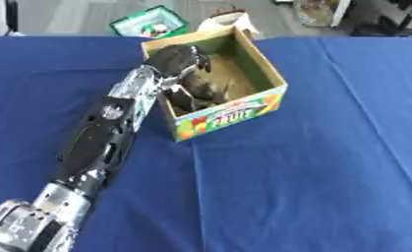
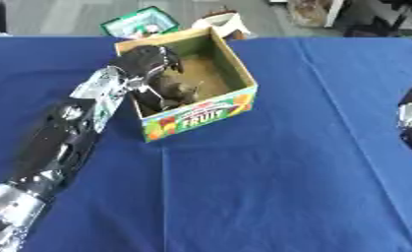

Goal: Pick up objects on the table and place them in the box.

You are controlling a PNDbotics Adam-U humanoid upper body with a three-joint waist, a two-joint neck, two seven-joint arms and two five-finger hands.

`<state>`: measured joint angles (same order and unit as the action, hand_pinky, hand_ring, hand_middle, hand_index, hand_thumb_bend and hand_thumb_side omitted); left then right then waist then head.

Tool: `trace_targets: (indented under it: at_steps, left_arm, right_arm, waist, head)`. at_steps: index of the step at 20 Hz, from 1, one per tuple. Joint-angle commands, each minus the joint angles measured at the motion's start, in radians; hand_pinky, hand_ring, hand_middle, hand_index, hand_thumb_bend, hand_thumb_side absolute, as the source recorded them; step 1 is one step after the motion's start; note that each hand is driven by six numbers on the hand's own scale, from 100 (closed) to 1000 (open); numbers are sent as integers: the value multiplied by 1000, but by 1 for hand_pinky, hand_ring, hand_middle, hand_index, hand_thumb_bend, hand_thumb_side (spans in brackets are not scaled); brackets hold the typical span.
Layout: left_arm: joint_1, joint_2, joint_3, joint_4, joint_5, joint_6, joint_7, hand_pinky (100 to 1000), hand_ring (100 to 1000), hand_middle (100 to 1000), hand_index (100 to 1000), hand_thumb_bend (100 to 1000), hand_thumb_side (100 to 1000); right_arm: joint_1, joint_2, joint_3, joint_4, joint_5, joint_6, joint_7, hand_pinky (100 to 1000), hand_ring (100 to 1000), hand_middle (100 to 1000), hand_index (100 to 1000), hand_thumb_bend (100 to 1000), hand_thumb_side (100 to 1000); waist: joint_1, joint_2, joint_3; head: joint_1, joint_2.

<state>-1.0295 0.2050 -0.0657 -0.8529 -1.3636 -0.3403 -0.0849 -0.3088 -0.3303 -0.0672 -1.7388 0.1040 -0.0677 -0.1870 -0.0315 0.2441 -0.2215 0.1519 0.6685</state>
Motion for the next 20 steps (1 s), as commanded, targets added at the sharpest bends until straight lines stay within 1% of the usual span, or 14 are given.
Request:
trace_targets:
  at_steps: [1, 3, 4, 6, 10, 13, 15, 16, 17, 20]
  left_arm:
    - [-20, 18, 4, -26, 21, -6, -1, 707, 709, 702, 777, 992, 574]
    - [-25, 30, 2, -29, 46, -18, -23, 757, 760, 747, 810, 1000, 624]
    - [-30, 37, 0, -32, 63, -28, -46, 763, 767, 754, 814, 1000, 610]
    - [-40, 56, -1, -47, 106, -47, -102, 788, 802, 791, 843, 1000, 616]
    - [-66, 109, 0, -94, 209, -69, -230, 792, 808, 801, 849, 1000, 612]
    - [-80, 152, 1, -136, 276, -73, -316, 793, 811, 809, 853, 1000, 606]
    - [-85, 176, 3, -168, 315, -70, -346, 790, 807, 807, 853, 1000, 602]
    - [-85, 189, 4, -185, 337, -70, -356, 787, 804, 804, 852, 1000, 619]
    - [-83, 201, 3, -203, 360, -70, -365, 784, 800, 801, 851, 1000, 600]
    - [-74, 246, 1, -271, 431, -68, -373, 774, 783, 784, 845, 1000, 600]
  right_arm:
    - [-15, -16, -6, -9, -4, -2, 2, 565, 751, 652, 849, 100, 178]
    - [-15, -16, -7, -8, -4, -2, 2, 565, 751, 652, 849, 100, 179]
    - [-14, -17, -7, -8, -4, -2, 1, 565, 751, 652, 849, 100, 179]
    - [-14, -18, -9, -7, -3, -2, 1, 565, 751, 652, 849, 100, 178]
    - [-11, -22, -11, -5, -1, -2, -1, 565, 751, 652, 849, 100, 179]
    - [-9, -26, -14, -4, 0, -2, -3, 565, 751, 652, 849, 100, 179]
    - [-8, -27, -16, -4, 1, -2, -4, 566, 751, 651, 849, 100, 180]
    - [-7, -27, -17, -3, 2, -2, -4, 566, 751, 651, 849, 100, 180]
    - [-6, -28, -17, -3, 2, -2, -5, 566, 751, 651, 849, 100, 180]
    - [-5, -29, -21, -2, 4, -1, -8, 566, 751, 651, 849, 100, 180]
  waist:
    - [-2, -15, -1]
    - [-1, -16, 0]
    - [0, -16, 1]
    - [1, -17, 3]
    - [5, -20, 10]
    - [7, -23, 18]
    - [9, -24, 25]
    - [9, -25, 29]
    - [9, -26, 33]
    - [9, -28, 44]
  head:
    - [-2, -9]
    - [-5, -9]
    - [-8, -8]
    - [-12, -5]
    - [-24, -7]
    - [-33, -7]
    - [-37, -8]
    - [-40, -7]
    - [-43, -6]
    - [-52, -5]
